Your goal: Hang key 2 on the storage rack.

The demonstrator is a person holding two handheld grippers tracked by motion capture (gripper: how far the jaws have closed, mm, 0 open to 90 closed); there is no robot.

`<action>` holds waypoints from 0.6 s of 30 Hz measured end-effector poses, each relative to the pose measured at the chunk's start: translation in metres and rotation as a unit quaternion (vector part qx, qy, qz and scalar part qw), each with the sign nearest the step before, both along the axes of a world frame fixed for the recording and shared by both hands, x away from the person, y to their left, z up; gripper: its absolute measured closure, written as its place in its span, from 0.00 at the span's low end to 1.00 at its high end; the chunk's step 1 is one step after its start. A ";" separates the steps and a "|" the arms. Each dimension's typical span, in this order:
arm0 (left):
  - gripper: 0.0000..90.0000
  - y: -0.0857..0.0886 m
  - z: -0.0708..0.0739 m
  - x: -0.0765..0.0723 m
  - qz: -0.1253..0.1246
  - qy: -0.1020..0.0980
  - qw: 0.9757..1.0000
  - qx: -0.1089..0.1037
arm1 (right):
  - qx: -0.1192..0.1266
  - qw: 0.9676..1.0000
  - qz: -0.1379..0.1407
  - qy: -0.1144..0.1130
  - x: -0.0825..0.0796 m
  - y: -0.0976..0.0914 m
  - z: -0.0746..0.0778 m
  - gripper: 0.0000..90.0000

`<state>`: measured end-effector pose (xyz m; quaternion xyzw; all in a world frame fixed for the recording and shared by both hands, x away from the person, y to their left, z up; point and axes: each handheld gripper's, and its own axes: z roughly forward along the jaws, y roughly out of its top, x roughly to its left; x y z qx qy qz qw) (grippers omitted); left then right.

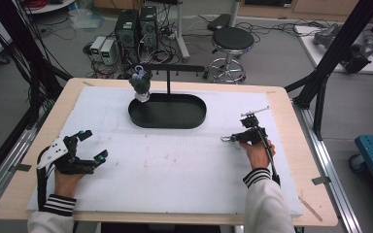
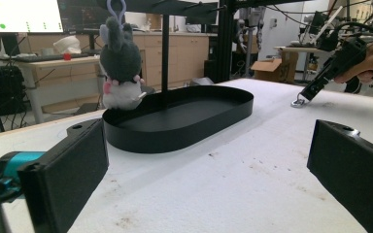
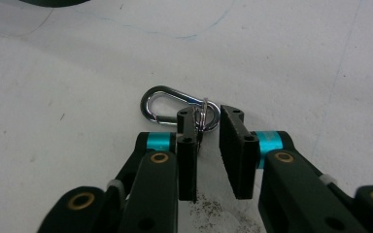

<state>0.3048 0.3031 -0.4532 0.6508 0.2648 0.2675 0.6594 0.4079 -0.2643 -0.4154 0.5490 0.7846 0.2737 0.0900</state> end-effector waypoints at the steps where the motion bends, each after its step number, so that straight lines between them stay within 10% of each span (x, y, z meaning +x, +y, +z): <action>1: 0.02 0.000 0.000 0.000 0.000 0.000 1.000 0.000 | 0.000 1.000 0.001 -0.001 0.000 0.000 0.000 0.89; 18: 0.02 0.000 0.000 0.000 -0.001 0.000 1.000 -0.001 | 0.003 1.000 0.015 -0.005 0.001 -0.001 0.001 0.98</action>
